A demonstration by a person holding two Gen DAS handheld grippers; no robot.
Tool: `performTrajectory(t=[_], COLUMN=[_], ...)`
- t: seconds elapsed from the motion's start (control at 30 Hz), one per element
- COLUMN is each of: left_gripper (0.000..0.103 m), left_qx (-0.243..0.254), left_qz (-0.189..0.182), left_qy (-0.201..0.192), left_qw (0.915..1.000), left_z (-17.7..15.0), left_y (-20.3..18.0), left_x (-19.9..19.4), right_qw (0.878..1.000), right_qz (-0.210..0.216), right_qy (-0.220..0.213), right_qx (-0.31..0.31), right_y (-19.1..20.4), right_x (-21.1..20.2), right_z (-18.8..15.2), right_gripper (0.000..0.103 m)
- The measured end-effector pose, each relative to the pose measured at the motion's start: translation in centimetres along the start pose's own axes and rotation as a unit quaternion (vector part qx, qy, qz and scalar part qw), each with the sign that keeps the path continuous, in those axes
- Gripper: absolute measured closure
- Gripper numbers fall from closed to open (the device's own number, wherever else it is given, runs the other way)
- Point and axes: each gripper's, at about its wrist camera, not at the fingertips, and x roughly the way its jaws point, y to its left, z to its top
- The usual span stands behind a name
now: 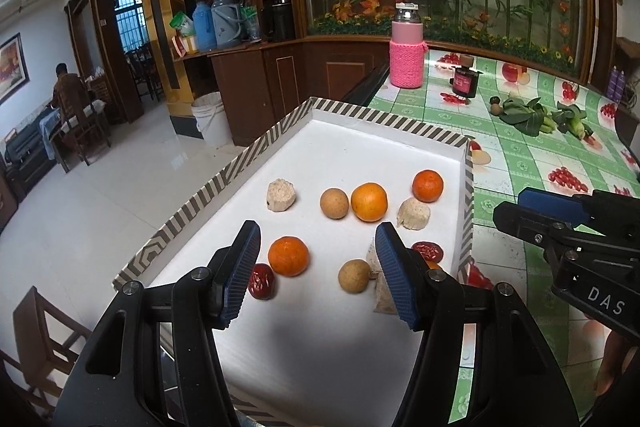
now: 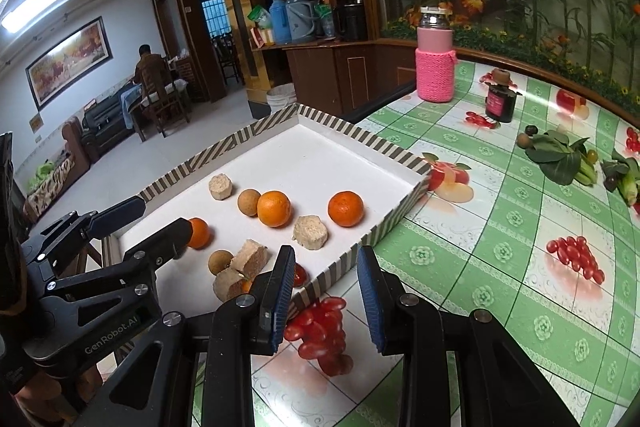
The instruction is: Organize fruits
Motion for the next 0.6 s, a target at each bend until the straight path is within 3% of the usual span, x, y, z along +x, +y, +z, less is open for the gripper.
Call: performTrajectory(t=[0.6], left_gripper=[0.043], left_qx=[0.001], left_qz=[-0.003], left_qy=[0.003], left_qw=[1.0], left_z=[-0.29], left_y=[0.1], left_x=[-0.02], right_qw=[1.0], right_qz=[-0.005], right_qy=[0.01], right_qx=[-0.009], right_y=[0.63], right_x=[0.41], right_z=[-0.56], right_gripper=[0.072])
